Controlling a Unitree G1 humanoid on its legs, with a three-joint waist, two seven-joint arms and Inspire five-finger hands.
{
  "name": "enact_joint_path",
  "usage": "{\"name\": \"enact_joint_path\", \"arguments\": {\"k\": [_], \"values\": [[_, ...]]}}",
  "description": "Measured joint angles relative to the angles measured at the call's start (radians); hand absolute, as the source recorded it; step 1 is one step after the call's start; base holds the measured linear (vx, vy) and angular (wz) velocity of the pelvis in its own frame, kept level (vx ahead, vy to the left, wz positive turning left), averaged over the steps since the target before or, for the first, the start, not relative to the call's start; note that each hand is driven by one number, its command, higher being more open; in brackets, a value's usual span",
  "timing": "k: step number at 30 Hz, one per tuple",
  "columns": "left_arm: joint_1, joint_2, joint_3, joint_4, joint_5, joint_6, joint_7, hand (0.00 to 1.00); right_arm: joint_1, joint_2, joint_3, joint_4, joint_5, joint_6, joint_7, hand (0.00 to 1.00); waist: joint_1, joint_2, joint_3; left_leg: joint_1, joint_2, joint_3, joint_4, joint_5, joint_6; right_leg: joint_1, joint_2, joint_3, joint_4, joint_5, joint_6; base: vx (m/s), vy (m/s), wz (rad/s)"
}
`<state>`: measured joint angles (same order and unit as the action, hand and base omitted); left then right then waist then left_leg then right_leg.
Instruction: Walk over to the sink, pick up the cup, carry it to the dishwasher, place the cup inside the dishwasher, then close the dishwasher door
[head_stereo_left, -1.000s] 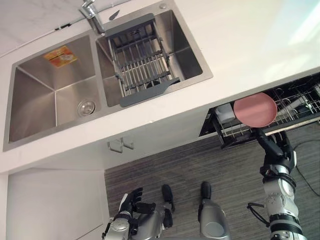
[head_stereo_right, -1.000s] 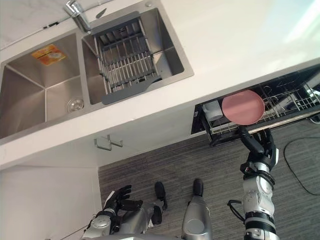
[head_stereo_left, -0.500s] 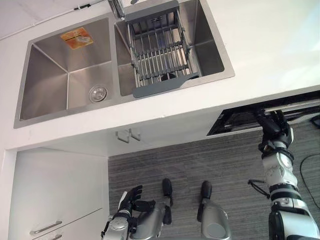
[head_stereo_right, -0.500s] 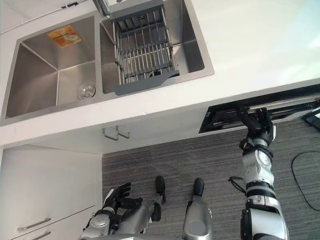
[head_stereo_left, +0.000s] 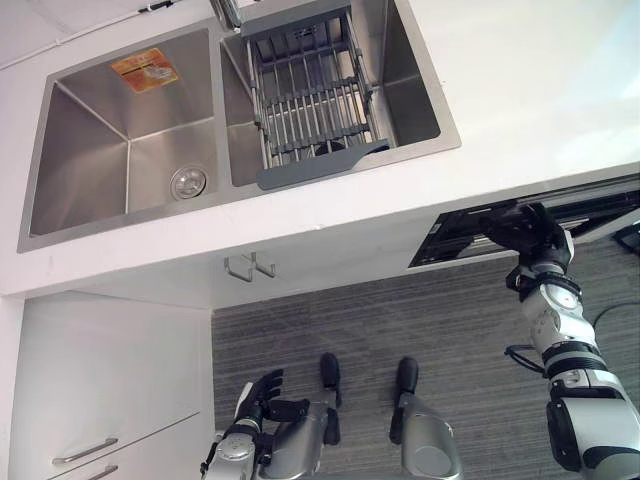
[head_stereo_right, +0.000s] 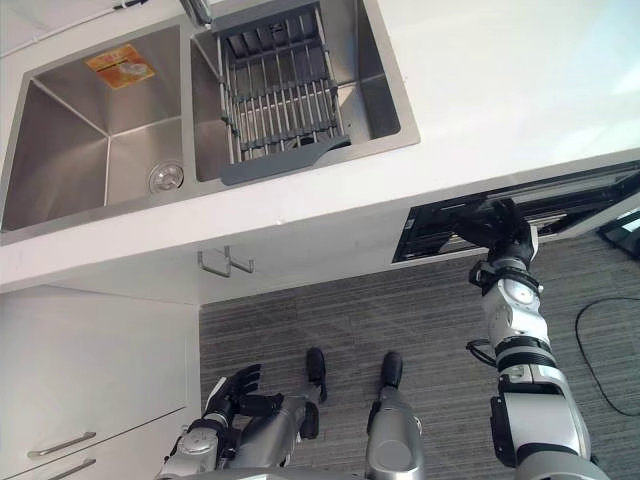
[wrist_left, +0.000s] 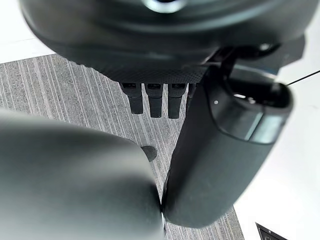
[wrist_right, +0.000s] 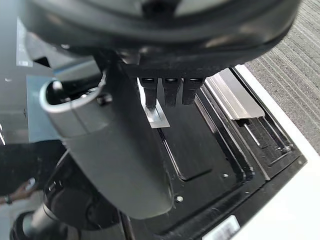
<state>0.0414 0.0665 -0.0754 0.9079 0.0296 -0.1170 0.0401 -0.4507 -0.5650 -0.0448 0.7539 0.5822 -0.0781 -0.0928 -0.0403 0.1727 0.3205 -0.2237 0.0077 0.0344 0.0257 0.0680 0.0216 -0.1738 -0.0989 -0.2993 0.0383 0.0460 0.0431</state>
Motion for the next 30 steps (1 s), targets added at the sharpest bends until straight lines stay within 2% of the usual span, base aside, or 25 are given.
{"name": "enact_joint_path", "arguments": {"k": [6, 10, 11, 12, 14, 17, 20, 27, 30], "values": [[0.000, 0.004, -0.013, 0.003, 0.016, 0.003, -0.002, 0.90, 0.090, 0.013, 0.005, -0.077, -0.085, 0.009, 0.014, 0.90, -0.002, -0.010, -0.003, 0.048, 0.006, -0.004, -0.031, 0.003, -0.005, 0.046, 0.012, -0.006, -0.023, -0.003, -0.002, 0.05, -0.019, 0.03], [-0.001, 0.025, -0.014, 0.012, 0.050, 0.009, -0.003, 0.90, 0.233, 0.055, -0.024, -0.158, -0.230, 0.013, 0.045, 0.90, -0.003, -0.059, -0.030, 0.094, 0.013, -0.019, -0.060, 0.002, -0.014, 0.089, 0.020, -0.021, -0.027, -0.024, -0.004, 0.09, -0.029, 0.09], [-0.001, 0.033, -0.013, 0.015, 0.051, 0.013, -0.003, 0.90, 0.293, 0.092, -0.024, -0.208, -0.267, 0.012, 0.079, 0.90, -0.005, -0.079, -0.047, 0.103, 0.014, -0.020, -0.062, -0.001, -0.018, 0.098, 0.021, -0.023, -0.027, -0.031, -0.005, 0.09, -0.023, 0.07], [-0.001, 0.037, -0.013, 0.021, 0.051, 0.016, -0.002, 0.90, 0.319, 0.116, -0.023, -0.227, -0.281, 0.011, 0.094, 0.90, -0.005, -0.088, -0.058, 0.107, 0.015, -0.022, -0.062, -0.004, -0.022, 0.102, 0.022, -0.025, -0.028, -0.034, -0.004, 0.07, -0.018, 0.06], [0.000, 0.042, -0.012, 0.042, 0.066, 0.024, -0.002, 0.90, 0.406, 0.232, -0.023, -0.248, -0.334, 0.008, 0.125, 0.90, -0.002, -0.118, -0.101, 0.128, 0.014, -0.028, -0.067, -0.007, -0.027, 0.124, 0.022, -0.032, -0.029, -0.044, -0.003, 0.05, -0.011, 0.10], [0.006, 0.039, -0.012, 0.048, 0.070, 0.029, -0.002, 0.90, 0.473, 0.332, -0.026, -0.231, -0.361, 0.008, 0.129, 0.90, 0.001, -0.126, -0.126, 0.156, 0.009, -0.032, -0.077, -0.007, -0.027, 0.150, 0.015, -0.035, -0.029, -0.048, 0.001, 0.00, 0.021, 0.07], [0.021, 0.038, 0.001, 0.049, 0.070, 0.042, 0.002, 0.90, 0.517, 0.387, -0.051, -0.148, -0.382, 0.009, 0.120, 0.90, 0.001, -0.128, -0.162, 0.173, 0.008, -0.032, -0.094, -0.008, -0.028, 0.158, 0.009, -0.036, -0.028, -0.052, 0.008, -0.01, 0.010, 0.01], [0.041, 0.040, 0.025, 0.052, 0.056, 0.047, 0.007, 0.90, 0.570, 0.430, -0.177, -0.001, -0.388, 0.017, 0.074, 0.90, -0.001, -0.148, -0.197, 0.212, 0.009, -0.026, -0.112, -0.007, -0.027, 0.191, 0.008, -0.031, -0.039, -0.051, 0.008, 0.01, 0.006, -0.02], [0.052, 0.040, 0.031, 0.052, 0.027, 0.047, 0.007, 0.90, 0.580, 0.433, -0.189, 0.034, -0.388, 0.017, 0.071, 0.90, -0.001, -0.158, -0.216, 0.215, 0.012, -0.025, -0.112, -0.008, -0.029, 0.196, 0.011, -0.031, -0.044, -0.050, 0.006, 0.01, -0.002, 0.00]]}}
